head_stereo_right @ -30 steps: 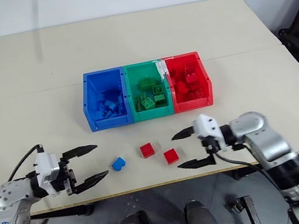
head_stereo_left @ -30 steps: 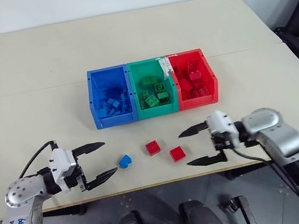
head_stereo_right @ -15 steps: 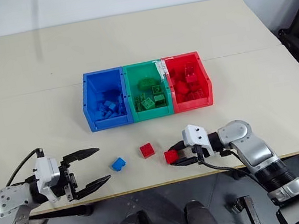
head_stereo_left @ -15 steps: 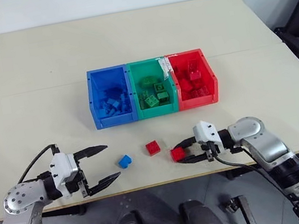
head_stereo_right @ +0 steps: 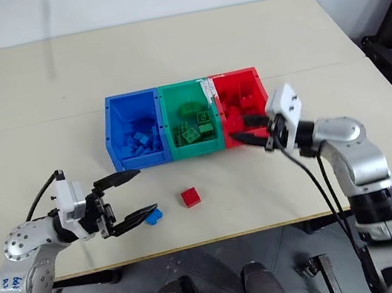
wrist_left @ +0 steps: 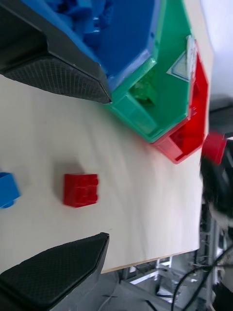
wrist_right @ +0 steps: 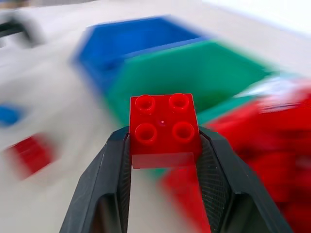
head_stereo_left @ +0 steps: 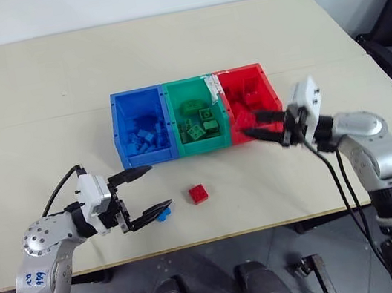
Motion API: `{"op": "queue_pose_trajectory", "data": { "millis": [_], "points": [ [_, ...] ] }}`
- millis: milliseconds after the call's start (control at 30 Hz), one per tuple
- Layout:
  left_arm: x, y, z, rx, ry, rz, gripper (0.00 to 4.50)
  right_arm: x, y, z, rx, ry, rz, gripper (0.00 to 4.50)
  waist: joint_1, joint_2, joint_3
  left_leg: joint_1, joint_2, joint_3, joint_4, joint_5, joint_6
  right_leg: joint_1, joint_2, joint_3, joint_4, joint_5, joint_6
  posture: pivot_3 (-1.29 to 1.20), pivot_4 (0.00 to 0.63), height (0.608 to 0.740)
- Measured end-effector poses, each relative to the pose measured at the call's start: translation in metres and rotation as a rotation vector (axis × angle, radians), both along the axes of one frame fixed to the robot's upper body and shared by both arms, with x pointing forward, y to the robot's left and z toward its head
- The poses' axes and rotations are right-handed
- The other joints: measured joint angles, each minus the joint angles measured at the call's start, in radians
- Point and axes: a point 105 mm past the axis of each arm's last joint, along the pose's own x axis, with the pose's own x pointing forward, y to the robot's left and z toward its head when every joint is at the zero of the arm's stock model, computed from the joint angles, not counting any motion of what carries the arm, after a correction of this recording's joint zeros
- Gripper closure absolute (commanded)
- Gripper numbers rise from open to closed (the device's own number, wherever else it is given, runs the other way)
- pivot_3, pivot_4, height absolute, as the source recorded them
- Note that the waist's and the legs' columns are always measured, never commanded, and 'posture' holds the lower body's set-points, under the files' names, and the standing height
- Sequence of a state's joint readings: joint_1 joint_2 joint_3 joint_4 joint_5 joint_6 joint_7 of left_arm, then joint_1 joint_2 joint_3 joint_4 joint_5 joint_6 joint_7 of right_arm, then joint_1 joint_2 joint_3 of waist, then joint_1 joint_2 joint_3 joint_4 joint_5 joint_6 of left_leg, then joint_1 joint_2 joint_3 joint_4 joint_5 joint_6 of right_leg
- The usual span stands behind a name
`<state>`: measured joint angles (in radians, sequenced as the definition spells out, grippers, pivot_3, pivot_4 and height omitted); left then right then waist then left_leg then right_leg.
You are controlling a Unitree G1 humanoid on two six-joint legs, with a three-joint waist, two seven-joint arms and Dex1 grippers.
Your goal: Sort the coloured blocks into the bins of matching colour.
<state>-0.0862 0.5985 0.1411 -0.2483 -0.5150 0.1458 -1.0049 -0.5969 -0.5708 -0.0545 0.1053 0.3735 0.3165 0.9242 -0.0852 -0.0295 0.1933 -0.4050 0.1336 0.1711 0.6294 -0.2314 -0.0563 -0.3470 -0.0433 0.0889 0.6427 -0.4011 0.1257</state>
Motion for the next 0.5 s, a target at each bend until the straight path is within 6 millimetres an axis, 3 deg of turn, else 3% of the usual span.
{"op": "queue_pose_trajectory", "data": {
  "millis": [67,167,200,367,433,500],
  "points": [
    [0.001,-0.005,0.003,-0.005,-0.011,-0.014,0.0,0.02,-0.015,0.01,0.018,-0.031,-0.123,3.04,-0.001,0.0,0.0,0.0,0.0,0.001,0.0,0.0,0.0,-0.001,0.0,0.001,0.0,0.0,0.0,0.0,0.15,0.74],
    [0.002,-0.006,0.005,-0.006,-0.019,-0.017,0.0,0.033,-0.025,0.013,0.019,-0.053,-0.197,3.04,-0.001,0.0,0.0,0.0,0.0,0.001,0.0,0.0,0.0,-0.002,0.0,0.001,0.001,-0.001,0.002,0.0,0.15,0.74],
    [0.002,-0.006,0.005,-0.006,-0.018,-0.016,0.0,0.036,-0.025,0.011,0.023,-0.048,-0.202,2.29,-0.001,0.0,0.0,0.0,0.0,0.001,0.0,0.0,-0.001,-0.003,0.0,0.001,0.001,-0.001,0.002,0.0,0.15,0.74],
    [0.003,-0.007,0.007,-0.009,-0.025,-0.012,0.0,0.037,-0.021,0.001,0.03,-0.022,-0.168,0.58,-0.001,0.0,0.0,-0.002,0.0,0.004,0.0,0.001,-0.001,-0.008,0.0,0.002,0.004,-0.001,0.003,0.0,0.15,0.74],
    [0.003,-0.005,0.007,-0.009,-0.026,-0.004,0.0,0.03,-0.018,0.002,0.033,-0.037,-0.113,0.02,-0.001,0.0,0.0,-0.002,0.0,0.004,0.0,0.001,-0.001,-0.008,0.0,0.002,0.005,-0.001,0.003,0.0,0.15,0.74],
    [0.004,0.001,0.005,-0.004,-0.02,0.018,0.0,0.017,-0.016,0.001,0.033,-0.048,-0.028,0.02,0.0,0.0,0.0,-0.002,0.0,0.003,0.0,0.001,-0.001,-0.008,0.0,0.002,0.005,-0.002,0.003,0.0,0.15,0.74]
  ]
}}
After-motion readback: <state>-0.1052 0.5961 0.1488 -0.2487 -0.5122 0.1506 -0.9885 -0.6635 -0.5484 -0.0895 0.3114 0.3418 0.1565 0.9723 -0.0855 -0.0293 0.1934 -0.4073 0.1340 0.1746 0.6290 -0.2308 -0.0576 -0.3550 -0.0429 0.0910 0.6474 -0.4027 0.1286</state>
